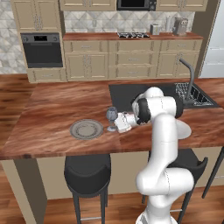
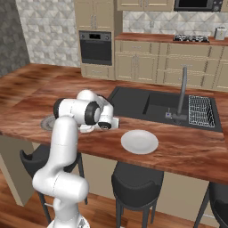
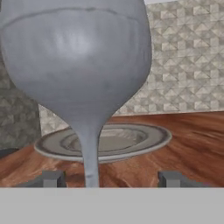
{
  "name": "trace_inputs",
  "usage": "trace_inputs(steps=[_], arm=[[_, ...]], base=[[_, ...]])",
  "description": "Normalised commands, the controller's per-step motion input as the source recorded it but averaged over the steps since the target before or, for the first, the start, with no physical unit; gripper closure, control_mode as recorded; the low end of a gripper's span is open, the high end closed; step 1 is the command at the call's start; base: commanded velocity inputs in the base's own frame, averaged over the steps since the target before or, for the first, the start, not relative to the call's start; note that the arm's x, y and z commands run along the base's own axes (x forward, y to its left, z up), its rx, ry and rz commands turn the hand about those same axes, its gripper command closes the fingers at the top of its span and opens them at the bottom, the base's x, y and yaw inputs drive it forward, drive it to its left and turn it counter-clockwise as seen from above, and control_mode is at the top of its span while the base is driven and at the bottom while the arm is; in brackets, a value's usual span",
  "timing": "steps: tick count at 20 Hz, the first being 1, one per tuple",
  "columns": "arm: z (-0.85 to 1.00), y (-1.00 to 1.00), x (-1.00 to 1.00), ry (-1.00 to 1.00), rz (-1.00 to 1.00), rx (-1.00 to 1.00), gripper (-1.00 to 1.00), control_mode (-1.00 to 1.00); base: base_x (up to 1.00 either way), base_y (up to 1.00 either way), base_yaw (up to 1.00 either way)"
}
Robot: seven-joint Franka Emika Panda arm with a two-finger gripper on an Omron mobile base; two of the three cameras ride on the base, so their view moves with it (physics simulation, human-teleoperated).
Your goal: Retrieve the wine glasses from the counter and place one next to each plate.
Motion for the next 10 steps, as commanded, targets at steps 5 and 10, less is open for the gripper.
trace_inputs(steps=[5, 10], arm=[[-0.04, -0.15, -0.04, 0.0, 0.0, 0.0, -1.0, -1.0], [0.12, -0.3, -0.11, 0.0, 0.0, 0.03, -1.0, -1.0]], base=[[0.0, 0.0, 0.0], [0.0, 0.0, 0.0]])
